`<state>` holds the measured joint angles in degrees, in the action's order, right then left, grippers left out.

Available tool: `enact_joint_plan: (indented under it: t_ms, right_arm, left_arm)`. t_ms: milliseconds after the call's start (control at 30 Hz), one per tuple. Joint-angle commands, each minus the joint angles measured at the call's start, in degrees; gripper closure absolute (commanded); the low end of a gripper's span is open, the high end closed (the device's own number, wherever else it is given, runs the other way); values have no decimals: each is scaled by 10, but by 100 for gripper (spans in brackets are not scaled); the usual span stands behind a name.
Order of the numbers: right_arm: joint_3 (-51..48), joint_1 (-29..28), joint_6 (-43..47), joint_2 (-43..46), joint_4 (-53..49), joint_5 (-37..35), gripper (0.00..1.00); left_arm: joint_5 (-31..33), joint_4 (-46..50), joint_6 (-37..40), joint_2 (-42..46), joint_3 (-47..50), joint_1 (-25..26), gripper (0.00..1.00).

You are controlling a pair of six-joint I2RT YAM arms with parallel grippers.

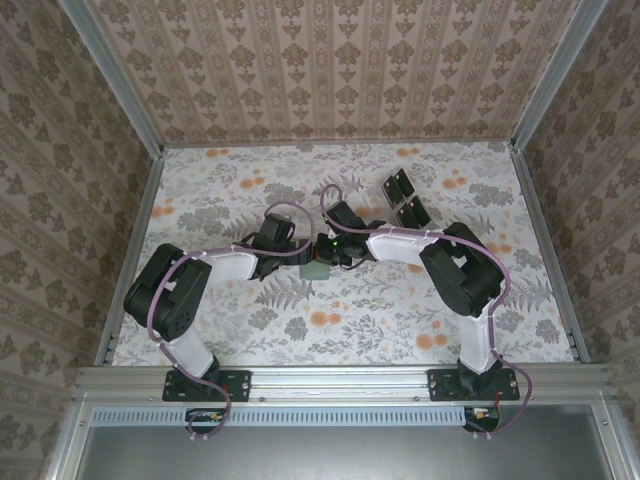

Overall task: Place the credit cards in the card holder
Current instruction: Close the button on the card holder.

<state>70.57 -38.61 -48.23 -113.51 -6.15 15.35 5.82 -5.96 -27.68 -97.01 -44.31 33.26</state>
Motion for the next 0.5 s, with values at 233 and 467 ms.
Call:
enact_joint_plan:
  t_ms: [233, 467]
  right_arm:
    - [5, 6, -14, -43, -17, -8, 100]
    - [0, 20, -33, -73, -59, -19, 100]
  left_arm:
    - [-77, 33, -35, -32, 25, 1, 0]
    - [-81, 32, -37, -34, 27, 1, 0]
